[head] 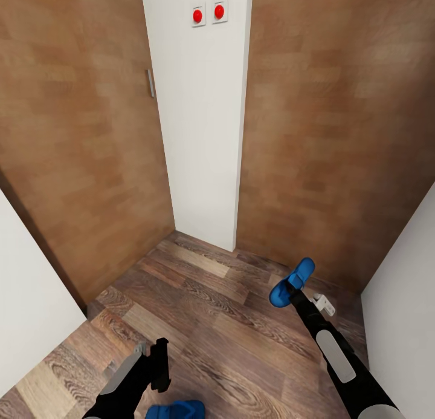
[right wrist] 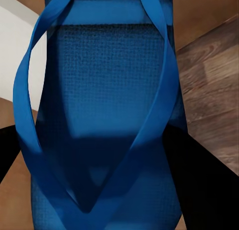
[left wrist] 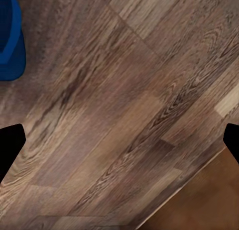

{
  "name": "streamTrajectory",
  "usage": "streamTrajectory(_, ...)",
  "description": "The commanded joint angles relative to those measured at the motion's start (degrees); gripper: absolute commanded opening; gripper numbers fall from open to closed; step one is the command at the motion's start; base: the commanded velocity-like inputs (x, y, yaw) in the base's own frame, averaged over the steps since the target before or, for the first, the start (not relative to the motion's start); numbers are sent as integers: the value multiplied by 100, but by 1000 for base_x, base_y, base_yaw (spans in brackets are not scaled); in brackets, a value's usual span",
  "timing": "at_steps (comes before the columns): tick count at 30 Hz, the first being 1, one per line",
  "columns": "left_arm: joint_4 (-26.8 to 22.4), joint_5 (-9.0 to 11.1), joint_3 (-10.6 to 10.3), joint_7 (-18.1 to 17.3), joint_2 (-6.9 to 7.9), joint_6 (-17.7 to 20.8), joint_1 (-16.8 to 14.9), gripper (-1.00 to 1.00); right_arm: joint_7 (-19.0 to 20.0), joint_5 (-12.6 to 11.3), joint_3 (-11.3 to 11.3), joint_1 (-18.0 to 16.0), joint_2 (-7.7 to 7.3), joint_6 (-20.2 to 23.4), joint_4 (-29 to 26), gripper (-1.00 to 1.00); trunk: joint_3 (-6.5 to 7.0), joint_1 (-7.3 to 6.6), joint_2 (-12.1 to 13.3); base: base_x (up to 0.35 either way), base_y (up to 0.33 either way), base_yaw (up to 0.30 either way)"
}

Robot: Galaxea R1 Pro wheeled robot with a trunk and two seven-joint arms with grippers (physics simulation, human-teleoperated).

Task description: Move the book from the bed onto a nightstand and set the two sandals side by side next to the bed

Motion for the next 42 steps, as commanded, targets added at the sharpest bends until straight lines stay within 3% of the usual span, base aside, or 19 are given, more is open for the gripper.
streamTrajectory(1,-11,59,-26,13,3,-53,-2,100,10,-64,1,-2,-2,18,-3,-100,-23,21,-44,0,0,0)
streamTrajectory(10,-11,67,-29,33,5,44,-2,100,10,-64,1,-2,-1,18,-3,-100,-185,219,-405,0,0,0)
streamTrajectory(14,-10,68,-48,43,5,677,-2,100,10,-64,1,-2,-1,18,-3,-100,-257,307,-565,0,0,0)
streamTrajectory(17,-1,68,-53,35,3,918,-2,100,10,-64,1,-2,-1,18,-3,-100,-311,373,-685,0,0,0)
streamTrajectory(24,19,60,-55,24,8,990,-2,100,10,-64,1,-2,-1,18,-3,-100,-436,527,-966,0,0,0)
streamTrajectory(39,212,43,-47,19,4,856,-2,100,11,-64,1,-2,2,20,-18,-100,-769,566,-988,0,0,0)
streamTrajectory(42,217,46,-46,21,8,808,-2,100,11,-64,1,-2,67,22,-22,-100,-835,574,-992,0,0,0)
